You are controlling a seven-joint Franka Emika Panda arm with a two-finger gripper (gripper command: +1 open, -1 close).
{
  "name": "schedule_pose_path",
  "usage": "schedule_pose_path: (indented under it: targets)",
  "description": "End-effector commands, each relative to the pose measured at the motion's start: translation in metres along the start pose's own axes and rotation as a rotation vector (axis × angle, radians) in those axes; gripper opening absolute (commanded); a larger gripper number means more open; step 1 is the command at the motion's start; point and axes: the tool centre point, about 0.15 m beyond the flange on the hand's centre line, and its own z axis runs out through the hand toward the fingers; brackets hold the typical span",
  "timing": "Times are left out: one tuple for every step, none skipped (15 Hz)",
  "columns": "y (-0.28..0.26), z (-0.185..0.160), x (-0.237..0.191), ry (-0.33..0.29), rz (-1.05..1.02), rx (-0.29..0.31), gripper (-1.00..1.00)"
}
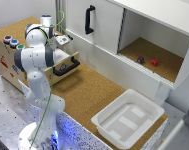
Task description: Put the yellow block on top of the drawer
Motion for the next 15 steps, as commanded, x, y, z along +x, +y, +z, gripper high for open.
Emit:
schedule_pose_path:
  targets:
    - [-0.029, 0.01, -0.012, 0.109, 0.027, -0.135, -1.0]
    - [-0.028, 0.01, -0.01, 0.098, 0.04, -0.138, -1.0]
    - [-0.025, 0.008, -0.009, 0.092, 0.059, -0.139, -1.0]
    - [-0.023, 0.006, -0.007, 0.083, 0.08, -0.143, -1.0]
    - [-0.021, 0.004, -0.005, 0.076, 0.097, -0.149, -1.0]
    - [-0.018, 0.0, -0.001, 0.062, 0.123, -0.157, -1.0]
    - [-0.015, -0.009, 0.004, 0.06, 0.143, -0.155, -1.0]
    - [-0.014, -0.02, 0.01, 0.052, 0.162, -0.168, -1.0]
    - [-0.013, -0.033, 0.018, 0.045, 0.174, -0.181, -1.0]
    - [-0.013, -0.045, 0.027, 0.027, 0.174, -0.177, -1.0]
    - [-0.013, -0.06, 0.037, 0.023, 0.17, -0.174, -1.0]
    - [-0.012, -0.077, 0.049, 0.023, 0.168, -0.164, -1.0]
    - [-0.012, -0.092, 0.058, 0.021, 0.158, -0.161, -1.0]
    - [-0.01, -0.105, 0.067, 0.021, 0.156, -0.153, -1.0]
    - [-0.009, -0.115, 0.074, 0.016, 0.153, -0.143, -1.0]
